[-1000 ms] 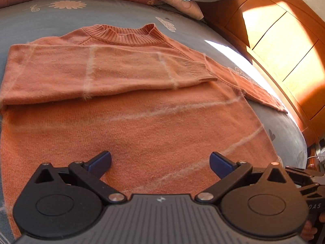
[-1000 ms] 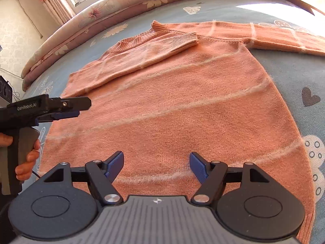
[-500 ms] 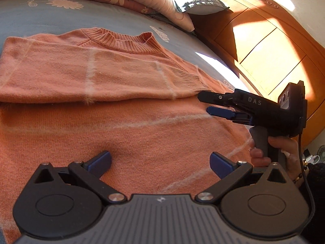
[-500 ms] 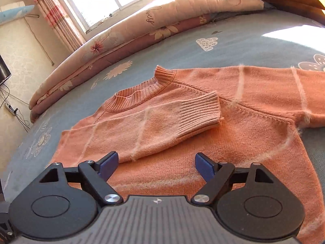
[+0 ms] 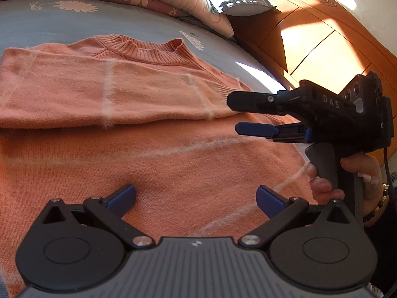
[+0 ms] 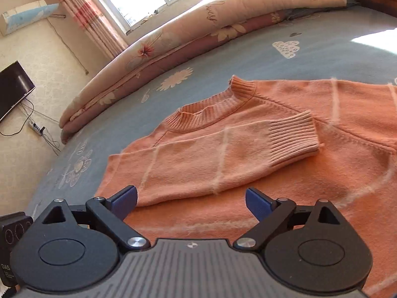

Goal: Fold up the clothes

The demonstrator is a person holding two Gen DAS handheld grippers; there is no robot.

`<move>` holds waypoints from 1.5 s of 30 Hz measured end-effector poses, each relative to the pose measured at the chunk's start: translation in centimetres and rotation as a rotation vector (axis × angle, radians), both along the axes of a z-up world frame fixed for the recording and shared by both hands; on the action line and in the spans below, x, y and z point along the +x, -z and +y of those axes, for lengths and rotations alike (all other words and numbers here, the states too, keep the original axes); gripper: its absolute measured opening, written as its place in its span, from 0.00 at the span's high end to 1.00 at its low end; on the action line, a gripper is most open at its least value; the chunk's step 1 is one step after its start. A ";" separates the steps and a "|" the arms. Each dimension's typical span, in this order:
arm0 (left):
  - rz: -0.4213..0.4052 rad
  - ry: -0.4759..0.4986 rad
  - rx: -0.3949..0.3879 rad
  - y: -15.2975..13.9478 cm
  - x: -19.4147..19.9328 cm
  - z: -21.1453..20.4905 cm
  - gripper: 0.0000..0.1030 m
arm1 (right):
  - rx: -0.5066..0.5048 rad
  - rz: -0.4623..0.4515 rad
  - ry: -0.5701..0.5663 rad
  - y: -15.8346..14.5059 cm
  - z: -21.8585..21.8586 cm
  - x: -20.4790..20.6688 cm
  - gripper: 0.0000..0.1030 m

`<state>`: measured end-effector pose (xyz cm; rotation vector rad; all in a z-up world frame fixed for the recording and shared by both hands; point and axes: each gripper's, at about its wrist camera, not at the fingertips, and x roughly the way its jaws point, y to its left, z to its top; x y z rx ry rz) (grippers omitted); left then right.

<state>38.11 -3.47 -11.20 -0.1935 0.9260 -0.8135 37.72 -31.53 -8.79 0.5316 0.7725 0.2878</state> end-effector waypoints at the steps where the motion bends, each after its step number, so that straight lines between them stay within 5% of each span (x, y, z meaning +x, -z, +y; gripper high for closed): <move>1: 0.003 0.000 -0.004 0.0 0.0 0.1 0.01 | 0.015 0.016 -0.005 0.5 0.2 0.3 0.07; 7: 0.014 -0.001 -0.019 0.1 0.3 0.2 0.01 | 0.059 0.034 0.090 1.8 -2.3 -1.9 0.07; 22: 0.001 0.006 -0.016 0.1 0.2 0.2 0.01 | -0.058 0.066 0.236 0.8 -8.3 -9.8 0.02; 35: -0.014 0.014 -0.007 0.1 0.0 0.1 0.01 | -0.515 0.101 0.195 2.7 -1.9 -10.7 0.00; 45: -0.029 0.011 -0.007 0.2 -0.1 -0.1 0.01 | -0.515 0.066 0.180 2.9 -2.1 -11.4 0.00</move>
